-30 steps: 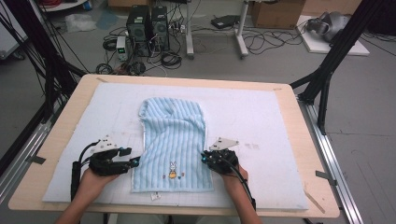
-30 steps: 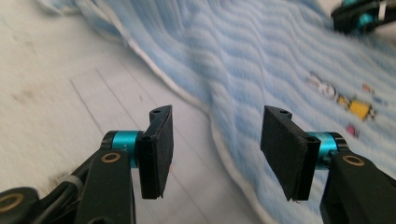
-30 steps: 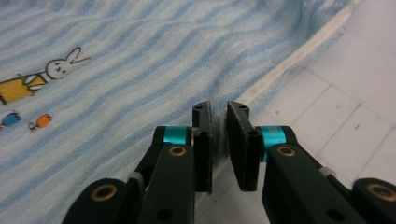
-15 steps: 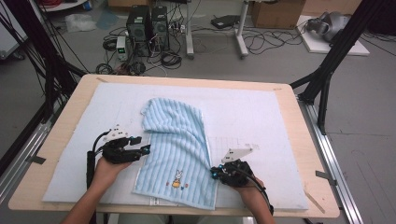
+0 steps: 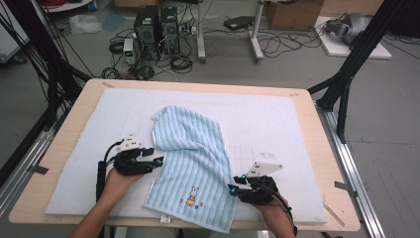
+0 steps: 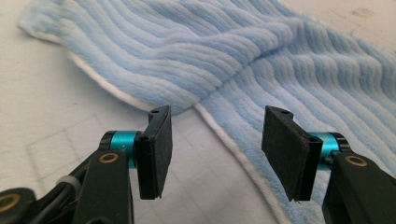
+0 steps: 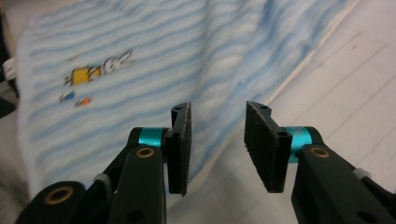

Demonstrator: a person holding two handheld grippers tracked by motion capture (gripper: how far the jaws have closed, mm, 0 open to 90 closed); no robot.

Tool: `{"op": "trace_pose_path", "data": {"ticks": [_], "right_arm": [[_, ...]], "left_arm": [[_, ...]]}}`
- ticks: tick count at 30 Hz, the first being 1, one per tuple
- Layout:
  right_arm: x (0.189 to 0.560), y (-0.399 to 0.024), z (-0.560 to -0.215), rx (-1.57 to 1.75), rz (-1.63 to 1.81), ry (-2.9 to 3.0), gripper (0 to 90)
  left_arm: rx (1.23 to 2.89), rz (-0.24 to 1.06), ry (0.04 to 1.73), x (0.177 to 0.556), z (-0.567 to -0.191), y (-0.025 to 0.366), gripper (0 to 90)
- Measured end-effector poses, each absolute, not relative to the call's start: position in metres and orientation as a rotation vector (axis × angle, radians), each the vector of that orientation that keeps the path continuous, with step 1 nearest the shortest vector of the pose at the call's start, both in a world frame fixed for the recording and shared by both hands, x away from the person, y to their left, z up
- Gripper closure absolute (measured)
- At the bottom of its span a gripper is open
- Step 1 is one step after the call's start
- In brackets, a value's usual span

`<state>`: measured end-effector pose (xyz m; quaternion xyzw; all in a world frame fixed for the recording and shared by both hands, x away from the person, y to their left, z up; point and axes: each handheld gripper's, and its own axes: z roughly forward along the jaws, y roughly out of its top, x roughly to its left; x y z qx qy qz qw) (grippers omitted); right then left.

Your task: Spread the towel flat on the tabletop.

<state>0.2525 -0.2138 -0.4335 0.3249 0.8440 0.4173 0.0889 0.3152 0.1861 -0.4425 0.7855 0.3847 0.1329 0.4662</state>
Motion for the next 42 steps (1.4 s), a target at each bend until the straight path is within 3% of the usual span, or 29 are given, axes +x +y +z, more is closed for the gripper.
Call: {"op": "trace_pose_path", "data": {"ticks": [8,9,11,13,14,29,30,31,35,37,42], "right_arm": [[0.266,-0.21,-0.434,1.008,1.259,2.421,53.4],[0.268,-0.211,-0.434,1.018,1.266,2.405,52.7],[0.269,-0.211,-0.434,1.021,1.264,2.402,52.3],[0.272,-0.211,-0.434,1.023,1.264,2.392,51.8],[0.272,-0.211,-0.434,1.023,1.264,2.392,51.8],[0.317,-0.197,-0.428,1.065,1.264,2.29,51.7],[0.321,-0.194,-0.428,1.068,1.261,2.292,51.3],[0.328,-0.188,-0.429,1.064,1.251,2.299,51.0],[0.337,-0.18,-0.431,1.052,1.226,2.302,50.7],[0.347,-0.173,-0.432,1.047,1.21,2.317,55.3],[0.357,-0.156,-0.438,0.997,1.167,2.373,60.0]], "left_arm": [[2.047,0.309,0.862,0.317,-0.451,0.167,46.0],[2.069,0.32,0.843,0.316,-0.451,0.165,54.2],[2.094,0.353,0.808,0.313,-0.451,0.162,57.9],[2.104,0.306,0.773,0.306,-0.45,0.163,83.8],[2.104,0.306,0.773,0.306,-0.45,0.163,84.2],[2.128,0.095,0.738,0.259,-0.446,0.207,82.4],[2.119,0.097,0.759,0.26,-0.445,0.211,78.1],[2.102,0.108,0.786,0.262,-0.444,0.215,67.7],[2.028,0.206,0.849,0.275,-0.438,0.231,63.2],[1.975,0.256,0.887,0.284,-0.435,0.237,55.2],[1.882,0.336,0.974,0.305,-0.432,0.248,50.7]]}}
